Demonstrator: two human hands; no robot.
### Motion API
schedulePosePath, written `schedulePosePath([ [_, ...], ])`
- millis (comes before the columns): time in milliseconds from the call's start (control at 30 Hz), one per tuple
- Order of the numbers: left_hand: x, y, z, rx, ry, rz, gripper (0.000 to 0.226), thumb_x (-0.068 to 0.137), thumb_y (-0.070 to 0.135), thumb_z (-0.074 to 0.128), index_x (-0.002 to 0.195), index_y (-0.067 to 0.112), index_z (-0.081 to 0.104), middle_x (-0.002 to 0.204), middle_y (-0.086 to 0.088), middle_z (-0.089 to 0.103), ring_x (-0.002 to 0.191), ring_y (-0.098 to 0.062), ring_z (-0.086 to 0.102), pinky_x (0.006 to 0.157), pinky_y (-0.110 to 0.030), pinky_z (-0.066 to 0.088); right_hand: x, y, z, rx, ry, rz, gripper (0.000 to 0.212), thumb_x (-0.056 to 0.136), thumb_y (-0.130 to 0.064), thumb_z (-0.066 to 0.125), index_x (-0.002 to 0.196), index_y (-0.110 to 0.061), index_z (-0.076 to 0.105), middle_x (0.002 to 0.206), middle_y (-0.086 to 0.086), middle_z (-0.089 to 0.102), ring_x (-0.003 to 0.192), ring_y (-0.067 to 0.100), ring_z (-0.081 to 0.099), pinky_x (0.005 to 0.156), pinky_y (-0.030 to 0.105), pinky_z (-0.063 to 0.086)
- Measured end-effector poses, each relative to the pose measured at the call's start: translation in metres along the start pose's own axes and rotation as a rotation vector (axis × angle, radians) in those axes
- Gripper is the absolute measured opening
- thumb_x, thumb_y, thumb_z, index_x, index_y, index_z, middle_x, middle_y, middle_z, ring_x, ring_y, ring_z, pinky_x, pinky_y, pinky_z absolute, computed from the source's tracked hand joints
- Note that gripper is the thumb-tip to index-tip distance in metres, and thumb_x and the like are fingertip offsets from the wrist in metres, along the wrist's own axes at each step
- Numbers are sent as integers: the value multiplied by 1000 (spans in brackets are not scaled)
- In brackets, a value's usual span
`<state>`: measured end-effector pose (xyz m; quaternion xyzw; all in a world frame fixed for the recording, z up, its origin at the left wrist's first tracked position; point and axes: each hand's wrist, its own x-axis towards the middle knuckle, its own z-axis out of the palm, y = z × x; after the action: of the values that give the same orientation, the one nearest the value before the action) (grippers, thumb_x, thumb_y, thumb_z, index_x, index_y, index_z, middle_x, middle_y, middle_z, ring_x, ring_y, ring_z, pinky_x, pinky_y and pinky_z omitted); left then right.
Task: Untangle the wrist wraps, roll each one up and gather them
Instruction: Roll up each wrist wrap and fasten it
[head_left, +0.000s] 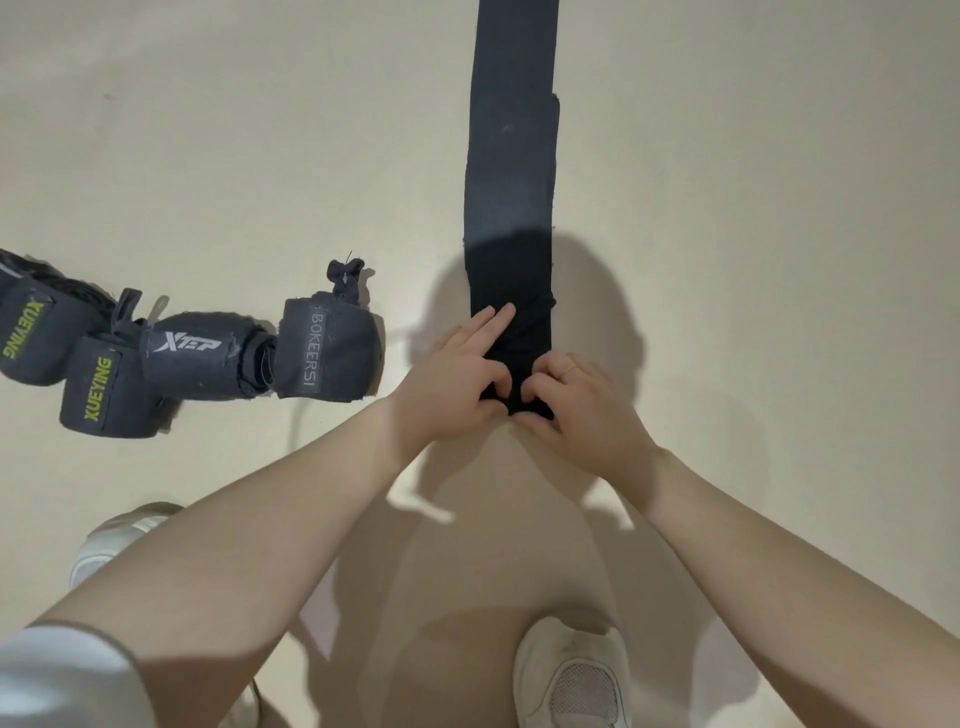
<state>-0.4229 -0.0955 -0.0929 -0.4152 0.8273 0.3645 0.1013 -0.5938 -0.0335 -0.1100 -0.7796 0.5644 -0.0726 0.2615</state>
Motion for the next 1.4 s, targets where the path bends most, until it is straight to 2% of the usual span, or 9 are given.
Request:
schedulePosePath([
  [233, 2, 2, -1, 29, -13, -27, 17, 94, 27, 54, 99, 17, 66, 159, 0, -1, 146, -15, -2, 114, -25, 10, -4, -2, 2, -263, 12, 10, 24, 81, -23, 45, 79, -16, 68, 83, -2, 64, 76, 24, 60, 70, 29, 30],
  [400, 8, 5, -11, 142, 51, -41, 27, 100, 22, 42, 118, 14, 61, 157, -2, 17, 144, -16, 16, 108, -28, 24, 15, -11, -13, -84, -87, 296, 28, 99, -31, 41, 113, -24, 64, 107, -2, 61, 104, 25, 50, 85, 33, 30],
  [567, 9, 12, -10, 125, 183, -107, 37, 97, 15, 47, 134, 15, 44, 145, 1, 41, 131, -15, 39, 94, -29, 37, 36, -18, -16, 1, 29, 478, 18, 89, -19, 59, 106, -10, 57, 109, 8, 53, 102, 28, 50, 78, 36, 39],
  [733, 8, 4, -5, 193, 81, -79, 38, 102, 25, 35, 139, 18, 43, 157, 6, 16, 144, -9, 15, 110, -26, 25, 29, -15, -7, -165, 26, 15, 19, 61, -3, 76, 65, -5, 57, 66, 9, 53, 51, 25, 52, 42, 25, 34],
  [833, 7, 4, -7, 224, 59, -70, 38, 102, 25, 35, 138, 16, 45, 157, 3, 16, 144, -11, 15, 108, -33, 33, 20, -1, -7, -347, 20, -201, 19, 81, -21, 54, 75, -5, 64, 72, 7, 58, 58, 24, 55, 50, 27, 43],
  [967, 13, 7, -7, 248, 109, -71, 32, 100, 19, 40, 123, 9, 59, 150, -6, 33, 136, -20, 32, 94, -36, 41, 19, 0, -9, -535, 114, -206, 23, 79, -6, 44, 76, -12, 67, 73, 2, 59, 63, 21, 55, 61, 29, 27],
  [1100, 13, 5, -6, 232, 237, 53, 18, 84, 4, 52, 85, 0, 70, 99, -15, 61, 88, -32, 60, 59, -33, 44, 19, -5, -6, -373, 106, -74, 32, 77, -11, 37, 75, -13, 69, 70, 2, 59, 61, 23, 56, 62, 29, 23],
  [1267, -3, 5, 2, 159, 100, -15, 32, 100, 23, 40, 121, 9, 60, 122, -4, 53, 112, -20, 50, 84, -30, 40, 7, -14, -5, -83, -48, 275, 20, 97, -25, 44, 109, -13, 55, 99, 1, 63, 94, 24, 58, 80, 32, 30],
  [1400, -17, 6, 8, 77, 75, -84, 33, 99, 23, 43, 131, 18, 48, 126, 4, 52, 113, -16, 50, 81, -28, 40, -2, -23, 3, 86, 96, 441, 14, 95, -24, 52, 102, -12, 51, 91, -2, 56, 90, 26, 55, 73, 31, 27],
])
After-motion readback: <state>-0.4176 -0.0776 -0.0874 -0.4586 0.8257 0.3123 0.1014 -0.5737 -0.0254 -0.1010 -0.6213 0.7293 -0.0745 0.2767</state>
